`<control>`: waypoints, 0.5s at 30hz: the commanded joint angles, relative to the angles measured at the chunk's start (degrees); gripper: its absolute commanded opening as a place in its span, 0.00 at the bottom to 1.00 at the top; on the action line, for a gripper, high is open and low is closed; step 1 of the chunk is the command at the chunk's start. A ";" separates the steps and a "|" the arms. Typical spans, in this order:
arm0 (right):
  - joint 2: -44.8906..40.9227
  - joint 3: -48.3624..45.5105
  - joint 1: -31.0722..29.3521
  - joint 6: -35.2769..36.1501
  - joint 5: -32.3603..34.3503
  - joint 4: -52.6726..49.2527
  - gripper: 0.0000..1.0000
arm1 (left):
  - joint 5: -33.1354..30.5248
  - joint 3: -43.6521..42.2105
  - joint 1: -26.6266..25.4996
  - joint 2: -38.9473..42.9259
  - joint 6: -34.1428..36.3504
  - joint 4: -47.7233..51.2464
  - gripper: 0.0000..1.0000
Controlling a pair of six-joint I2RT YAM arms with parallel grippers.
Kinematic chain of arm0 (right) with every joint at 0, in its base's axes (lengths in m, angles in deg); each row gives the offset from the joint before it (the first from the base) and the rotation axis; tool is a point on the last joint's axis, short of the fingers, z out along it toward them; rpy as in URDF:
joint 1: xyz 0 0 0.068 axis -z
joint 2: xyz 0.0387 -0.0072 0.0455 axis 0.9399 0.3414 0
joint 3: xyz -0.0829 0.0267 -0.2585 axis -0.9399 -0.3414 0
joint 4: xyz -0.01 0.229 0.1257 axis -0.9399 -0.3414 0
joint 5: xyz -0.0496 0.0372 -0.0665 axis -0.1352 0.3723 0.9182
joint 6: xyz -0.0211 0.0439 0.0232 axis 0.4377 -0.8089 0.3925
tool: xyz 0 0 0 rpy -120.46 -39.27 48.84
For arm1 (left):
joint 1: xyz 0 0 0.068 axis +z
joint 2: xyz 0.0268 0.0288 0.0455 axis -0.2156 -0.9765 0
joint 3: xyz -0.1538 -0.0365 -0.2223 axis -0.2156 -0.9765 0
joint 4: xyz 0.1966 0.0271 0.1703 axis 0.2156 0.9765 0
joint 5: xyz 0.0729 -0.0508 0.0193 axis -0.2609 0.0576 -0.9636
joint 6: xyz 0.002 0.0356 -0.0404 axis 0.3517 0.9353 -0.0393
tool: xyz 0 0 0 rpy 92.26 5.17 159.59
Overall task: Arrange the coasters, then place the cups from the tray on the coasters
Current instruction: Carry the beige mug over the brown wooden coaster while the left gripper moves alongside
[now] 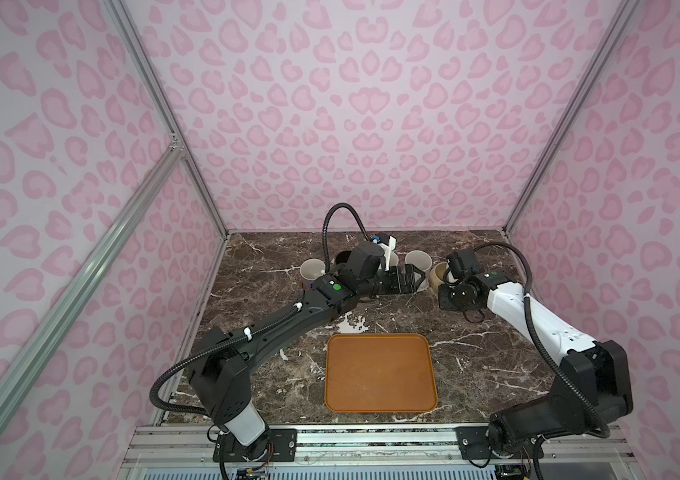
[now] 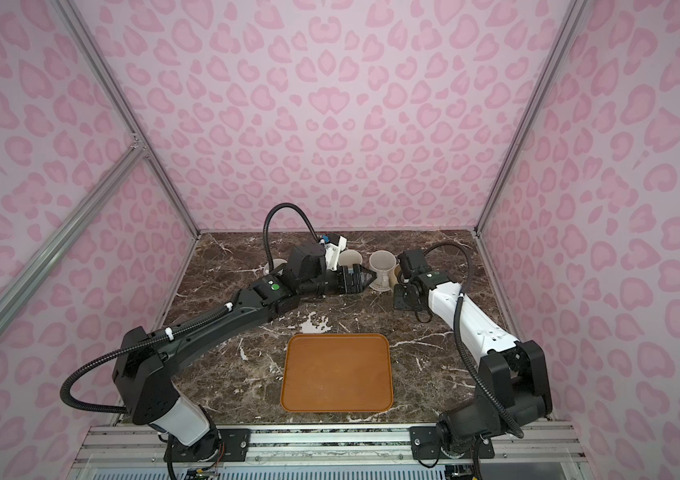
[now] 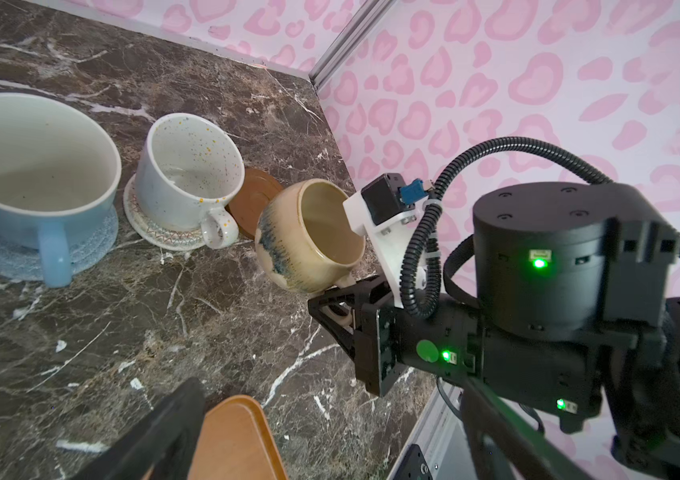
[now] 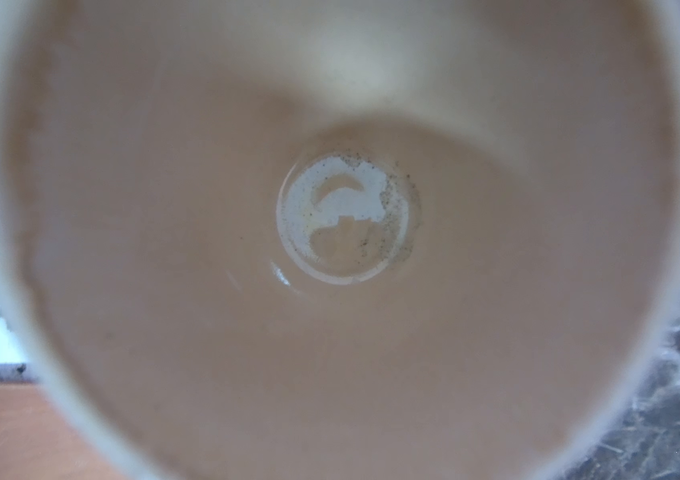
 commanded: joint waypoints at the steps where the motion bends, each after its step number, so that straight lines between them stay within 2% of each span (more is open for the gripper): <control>1: 1.28 2.07 1.18 1.88 1.73 2.80 0.00 | 0.94 2.78 0.21 -2.35 0.47 -0.08 0.97; 15: 11.02 6.28 6.34 3.73 2.58 6.97 0.00 | 2.86 14.34 0.71 -14.55 -0.14 2.39 0.98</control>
